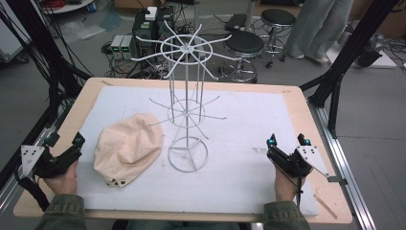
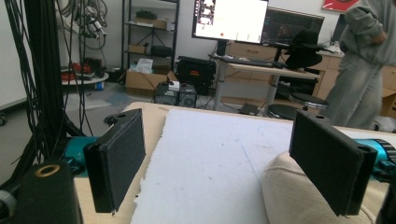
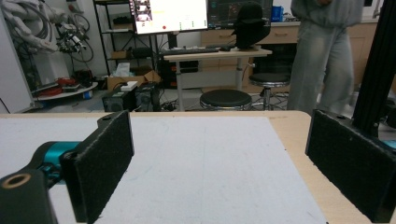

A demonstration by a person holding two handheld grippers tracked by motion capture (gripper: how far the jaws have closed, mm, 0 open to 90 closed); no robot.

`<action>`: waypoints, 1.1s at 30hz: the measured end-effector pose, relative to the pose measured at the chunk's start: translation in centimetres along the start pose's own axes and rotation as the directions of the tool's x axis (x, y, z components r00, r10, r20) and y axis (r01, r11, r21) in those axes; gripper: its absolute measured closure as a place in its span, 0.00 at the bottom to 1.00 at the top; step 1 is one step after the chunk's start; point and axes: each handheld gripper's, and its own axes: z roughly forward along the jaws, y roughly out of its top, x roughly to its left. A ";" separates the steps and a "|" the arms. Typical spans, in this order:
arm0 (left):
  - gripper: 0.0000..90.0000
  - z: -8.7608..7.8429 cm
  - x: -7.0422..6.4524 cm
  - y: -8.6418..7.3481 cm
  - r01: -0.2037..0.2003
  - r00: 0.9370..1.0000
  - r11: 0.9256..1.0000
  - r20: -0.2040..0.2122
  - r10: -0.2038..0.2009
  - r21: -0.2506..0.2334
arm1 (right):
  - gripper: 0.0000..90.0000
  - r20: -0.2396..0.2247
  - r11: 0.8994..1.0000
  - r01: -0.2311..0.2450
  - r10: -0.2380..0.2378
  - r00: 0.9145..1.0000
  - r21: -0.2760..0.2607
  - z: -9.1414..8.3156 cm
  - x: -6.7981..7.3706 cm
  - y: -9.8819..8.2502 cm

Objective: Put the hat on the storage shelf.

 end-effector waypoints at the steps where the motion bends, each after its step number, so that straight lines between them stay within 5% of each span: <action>1: 0.21 0.0 0.0 0.0 0.000 1.000 1.000 0.001 0.000 0.000 | 0.08 0.000 1.000 0.000 0.000 1.000 0.000 0.0 0.0 0.0; 24: 0.21 0.1 0.0 0.0 0.012 1.000 1.000 0.013 -0.012 0.009 | 0.08 -0.008 1.000 0.006 -0.006 1.000 0.001 0.0 0.1 0.0; 33: 0.21 0.4 -0.8 0.5 -0.027 0.998 1.000 0.055 0.027 0.013 | 0.08 -0.011 1.000 0.006 -0.005 1.000 0.007 -0.1 0.2 0.0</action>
